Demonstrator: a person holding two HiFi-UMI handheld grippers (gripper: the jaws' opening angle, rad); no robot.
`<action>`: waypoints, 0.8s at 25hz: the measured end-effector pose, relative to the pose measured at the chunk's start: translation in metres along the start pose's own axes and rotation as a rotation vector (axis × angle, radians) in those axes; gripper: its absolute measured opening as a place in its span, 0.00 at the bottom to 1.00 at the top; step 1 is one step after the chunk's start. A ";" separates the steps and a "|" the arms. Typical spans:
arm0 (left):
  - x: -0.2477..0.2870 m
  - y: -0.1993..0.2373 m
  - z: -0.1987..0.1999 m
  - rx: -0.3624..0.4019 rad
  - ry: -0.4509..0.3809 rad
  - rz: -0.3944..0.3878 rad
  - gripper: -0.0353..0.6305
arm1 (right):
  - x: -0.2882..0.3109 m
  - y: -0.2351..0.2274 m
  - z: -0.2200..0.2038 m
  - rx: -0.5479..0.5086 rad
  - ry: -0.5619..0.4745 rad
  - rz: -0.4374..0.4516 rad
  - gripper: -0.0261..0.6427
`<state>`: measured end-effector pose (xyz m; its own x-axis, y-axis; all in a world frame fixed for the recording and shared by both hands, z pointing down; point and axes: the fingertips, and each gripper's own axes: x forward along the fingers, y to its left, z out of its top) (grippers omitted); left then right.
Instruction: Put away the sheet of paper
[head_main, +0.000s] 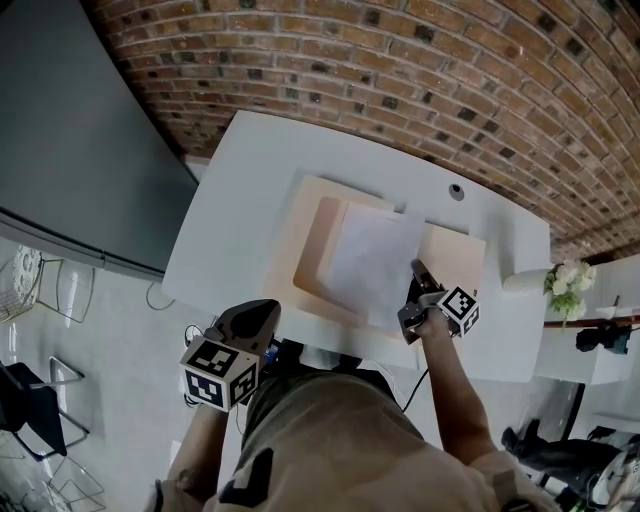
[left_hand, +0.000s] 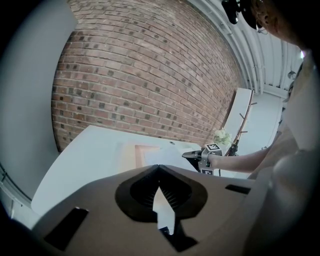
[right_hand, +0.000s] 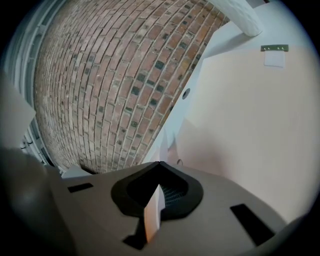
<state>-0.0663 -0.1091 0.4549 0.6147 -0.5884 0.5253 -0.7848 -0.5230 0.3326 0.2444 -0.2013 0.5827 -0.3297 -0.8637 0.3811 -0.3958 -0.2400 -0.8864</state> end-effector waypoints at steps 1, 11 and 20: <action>0.000 0.000 0.000 0.001 0.001 -0.002 0.07 | 0.001 0.000 -0.002 0.000 0.002 -0.002 0.07; -0.005 0.011 -0.002 -0.001 0.006 -0.003 0.07 | 0.016 -0.001 -0.017 0.023 0.005 -0.029 0.07; -0.011 0.026 -0.002 -0.005 0.010 0.000 0.07 | 0.027 0.002 -0.026 0.044 -0.004 -0.033 0.07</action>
<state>-0.0932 -0.1153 0.4596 0.6142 -0.5818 0.5331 -0.7849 -0.5201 0.3366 0.2120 -0.2135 0.5984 -0.3140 -0.8566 0.4095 -0.3681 -0.2877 -0.8841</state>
